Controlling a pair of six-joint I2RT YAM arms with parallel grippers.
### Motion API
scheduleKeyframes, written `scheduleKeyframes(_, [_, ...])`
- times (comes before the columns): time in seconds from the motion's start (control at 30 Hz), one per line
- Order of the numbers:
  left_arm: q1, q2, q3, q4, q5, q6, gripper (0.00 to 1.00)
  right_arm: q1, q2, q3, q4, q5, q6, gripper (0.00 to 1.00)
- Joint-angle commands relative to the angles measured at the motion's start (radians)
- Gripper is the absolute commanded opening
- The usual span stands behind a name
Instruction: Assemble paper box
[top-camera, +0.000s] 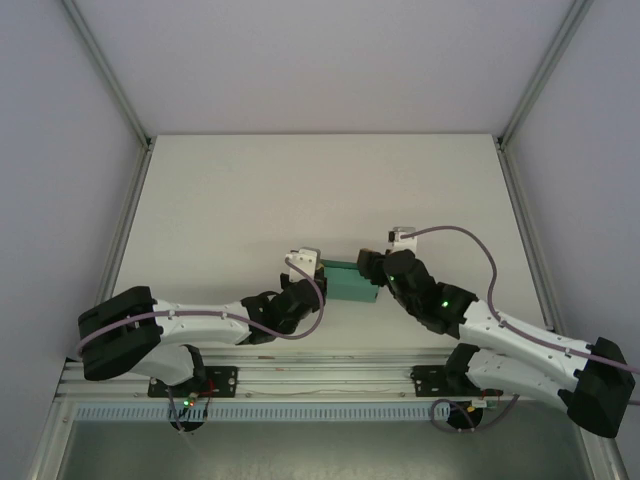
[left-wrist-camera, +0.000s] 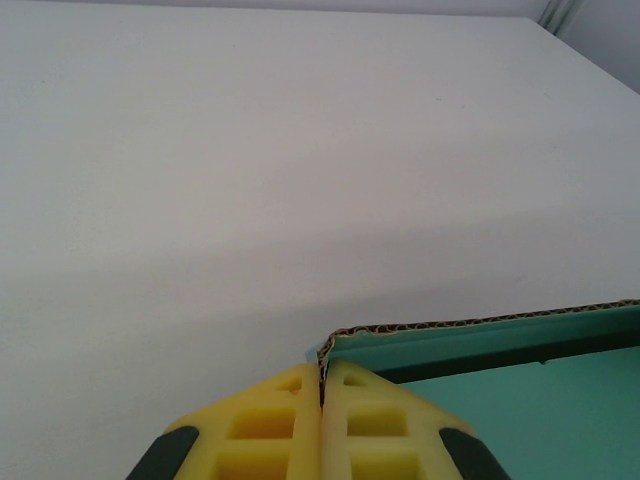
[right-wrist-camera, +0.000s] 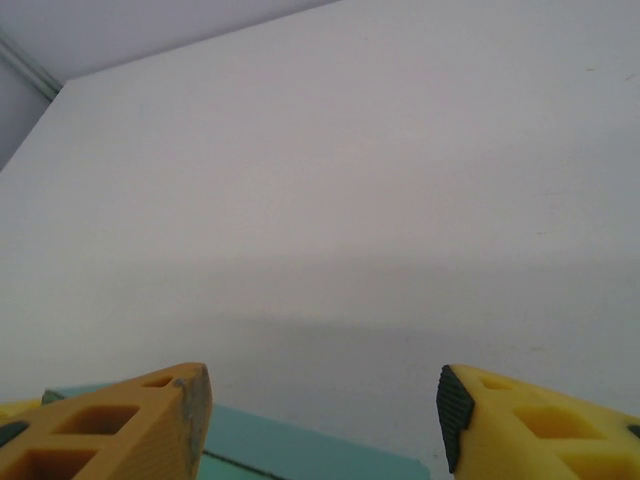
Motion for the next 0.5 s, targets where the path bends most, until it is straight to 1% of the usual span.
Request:
scheduleKeyframes(0.0, [-0.018, 0.05, -0.026, -0.194, 0.045, -0.019, 0.0, -0.018, -0.003, 0.025, -0.076, 0.001, 0.059, 0.62])
scheduleKeyframes(0.17, [-0.018, 0.043, -0.022, -0.207, 0.047, -0.006, 0.0, -0.024, -0.009, -0.003, -0.124, 0.051, 0.11, 0.59])
scheduleKeyframes(0.33, [-0.02, 0.02, -0.026, -0.198, 0.062, 0.01, 0.0, -0.028, -0.017, -0.08, -0.105, 0.044, 0.165, 0.53])
scheduleKeyframes(0.4, [-0.02, 0.005, -0.029, -0.19, 0.08, 0.026, 0.03, -0.028, -0.016, -0.108, -0.09, 0.037, 0.177, 0.49])
scheduleKeyframes(0.47, [-0.02, -0.009, -0.028, -0.192, 0.092, 0.034, 0.08, -0.027, -0.018, -0.128, -0.088, 0.028, 0.195, 0.46])
